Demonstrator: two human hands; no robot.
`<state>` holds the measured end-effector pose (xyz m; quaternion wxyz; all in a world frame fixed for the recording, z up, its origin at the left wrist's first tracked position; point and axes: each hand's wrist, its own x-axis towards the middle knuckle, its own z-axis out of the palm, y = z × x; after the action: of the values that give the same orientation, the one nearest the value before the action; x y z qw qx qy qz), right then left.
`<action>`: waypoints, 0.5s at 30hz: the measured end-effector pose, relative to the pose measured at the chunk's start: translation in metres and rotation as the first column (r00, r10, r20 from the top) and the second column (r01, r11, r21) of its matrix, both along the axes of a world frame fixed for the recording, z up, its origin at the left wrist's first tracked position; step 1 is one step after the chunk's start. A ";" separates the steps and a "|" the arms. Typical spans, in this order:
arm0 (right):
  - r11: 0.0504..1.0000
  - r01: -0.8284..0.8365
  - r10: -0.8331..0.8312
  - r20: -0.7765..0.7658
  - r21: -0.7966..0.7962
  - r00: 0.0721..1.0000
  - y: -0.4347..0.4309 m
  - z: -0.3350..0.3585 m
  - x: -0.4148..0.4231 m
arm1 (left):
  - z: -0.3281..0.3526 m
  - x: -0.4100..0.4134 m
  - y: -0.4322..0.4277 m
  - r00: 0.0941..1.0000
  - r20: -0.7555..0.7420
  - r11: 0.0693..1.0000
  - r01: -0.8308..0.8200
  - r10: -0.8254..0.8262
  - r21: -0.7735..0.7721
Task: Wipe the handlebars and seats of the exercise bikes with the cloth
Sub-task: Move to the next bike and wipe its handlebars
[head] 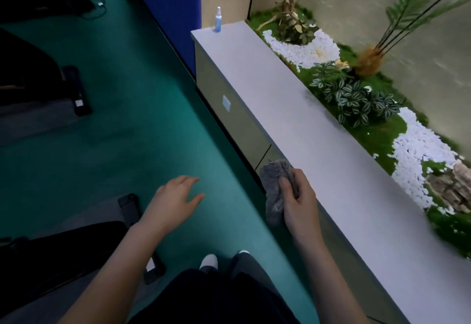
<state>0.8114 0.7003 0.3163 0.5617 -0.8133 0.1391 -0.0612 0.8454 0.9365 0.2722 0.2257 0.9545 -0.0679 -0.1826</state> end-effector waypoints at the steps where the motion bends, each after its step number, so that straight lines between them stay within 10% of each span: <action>1: 1.000 -0.026 0.026 -0.002 -0.003 1.000 0.001 -0.001 0.011 | 0.000 0.005 0.003 1.000 -0.008 1.000 -0.023 0.023 0.003; 15: 0.923 -0.371 0.375 0.031 -0.099 0.926 -0.012 -0.011 0.204 | 0.005 0.119 -0.004 0.920 -0.002 0.920 -0.391 0.391 0.003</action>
<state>1.0156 0.6879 0.3050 0.5285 -0.8480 -0.0351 0.0205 0.9646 0.9321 0.2768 0.2566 0.9489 0.1245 -0.1353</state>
